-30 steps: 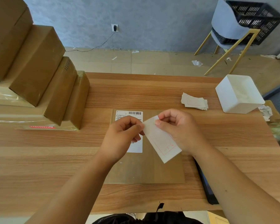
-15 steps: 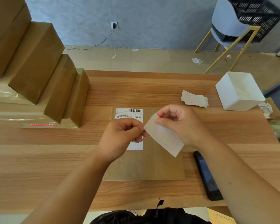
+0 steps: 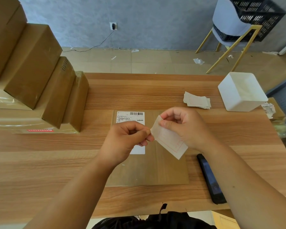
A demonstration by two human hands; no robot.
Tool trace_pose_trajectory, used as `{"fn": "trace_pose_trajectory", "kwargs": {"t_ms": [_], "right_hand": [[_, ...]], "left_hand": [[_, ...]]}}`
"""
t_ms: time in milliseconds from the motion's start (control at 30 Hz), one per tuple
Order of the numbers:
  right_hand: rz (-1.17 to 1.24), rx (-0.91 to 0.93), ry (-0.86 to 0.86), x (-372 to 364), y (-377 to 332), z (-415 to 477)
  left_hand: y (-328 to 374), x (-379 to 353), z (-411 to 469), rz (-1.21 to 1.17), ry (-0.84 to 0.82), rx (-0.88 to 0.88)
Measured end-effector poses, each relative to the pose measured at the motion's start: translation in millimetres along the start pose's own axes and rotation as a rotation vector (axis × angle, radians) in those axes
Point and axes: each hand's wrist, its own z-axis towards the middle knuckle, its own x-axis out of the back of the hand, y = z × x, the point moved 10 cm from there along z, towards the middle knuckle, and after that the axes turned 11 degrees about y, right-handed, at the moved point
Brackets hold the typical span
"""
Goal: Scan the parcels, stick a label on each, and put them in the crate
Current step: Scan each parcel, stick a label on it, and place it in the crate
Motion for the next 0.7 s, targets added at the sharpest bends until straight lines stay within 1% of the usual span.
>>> {"fn": "trace_pose_trajectory", "kwargs": {"t_ms": [300,700], "right_hand": [[0.022,-0.056,0.009,1.1,6.1,-0.7],[0.017,-0.044,0.001,-1.1,6.1,1.7]], "left_hand": [[1.1,-2.1,1.2,-0.017,-0.024,0.01],[4.0,-4.5,1.5,-0.02,-0.02,0.025]]}}
